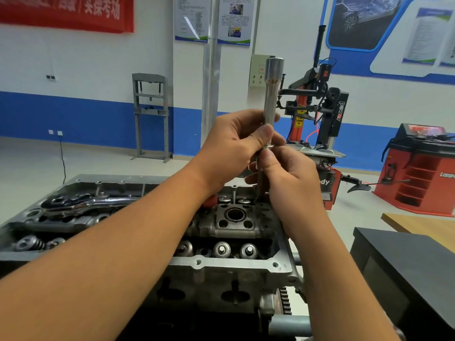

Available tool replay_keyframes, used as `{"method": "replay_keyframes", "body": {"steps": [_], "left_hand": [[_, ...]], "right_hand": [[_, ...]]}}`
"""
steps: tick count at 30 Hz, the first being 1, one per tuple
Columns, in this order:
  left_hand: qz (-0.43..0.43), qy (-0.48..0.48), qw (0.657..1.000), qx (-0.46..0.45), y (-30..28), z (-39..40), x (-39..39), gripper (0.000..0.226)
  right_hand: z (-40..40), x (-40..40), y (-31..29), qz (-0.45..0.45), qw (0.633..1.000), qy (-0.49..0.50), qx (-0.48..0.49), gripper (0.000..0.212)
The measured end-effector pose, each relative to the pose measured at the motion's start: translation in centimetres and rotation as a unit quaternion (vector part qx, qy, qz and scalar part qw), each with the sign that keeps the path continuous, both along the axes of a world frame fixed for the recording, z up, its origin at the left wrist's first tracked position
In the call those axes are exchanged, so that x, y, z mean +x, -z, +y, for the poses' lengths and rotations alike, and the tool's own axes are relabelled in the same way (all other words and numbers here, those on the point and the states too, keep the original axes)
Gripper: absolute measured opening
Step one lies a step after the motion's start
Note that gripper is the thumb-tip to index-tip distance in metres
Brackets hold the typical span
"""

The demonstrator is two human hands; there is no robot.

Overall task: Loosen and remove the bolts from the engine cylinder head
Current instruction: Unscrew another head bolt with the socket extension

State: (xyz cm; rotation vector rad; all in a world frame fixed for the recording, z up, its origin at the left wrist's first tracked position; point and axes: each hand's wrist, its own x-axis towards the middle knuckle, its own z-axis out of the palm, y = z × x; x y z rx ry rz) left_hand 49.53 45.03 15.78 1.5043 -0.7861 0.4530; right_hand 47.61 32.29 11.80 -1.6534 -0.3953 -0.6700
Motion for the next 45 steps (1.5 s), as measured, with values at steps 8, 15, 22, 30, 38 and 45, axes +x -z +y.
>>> {"method": "replay_keyframes", "body": {"steps": [8, 15, 22, 30, 38, 45], "left_hand": [[0.004, -0.005, 1.0, 0.009, -0.08, 0.1, -0.01, 0.015], [0.013, -0.007, 1.0, -0.025, -0.01, 0.21, 0.2, 0.017], [0.02, 0.015, 0.999, -0.028, 0.07, 0.23, 0.17, 0.024], [0.004, -0.044, 0.998, -0.038, -0.05, 0.3, 0.27, 0.018], [0.009, -0.005, 0.999, -0.03, -0.11, 0.26, -0.07, 0.02], [0.008, 0.018, 0.999, -0.035, -0.11, 0.38, -0.07, 0.025]], "right_hand": [[0.16, 0.09, 0.3, -0.026, 0.996, 0.078, 0.018, 0.02], [-0.05, 0.21, 0.34, -0.027, 0.996, 0.088, 0.009, 0.019], [0.14, -0.03, 0.21, -0.031, 0.997, 0.064, -0.01, 0.02], [0.04, 0.26, 0.38, -0.053, 0.994, 0.091, 0.021, 0.021], [-0.13, 0.37, 0.35, -0.03, 0.999, 0.035, 0.023, 0.009], [-0.16, 0.17, 0.03, -0.014, 0.999, 0.021, 0.024, 0.014]]}}
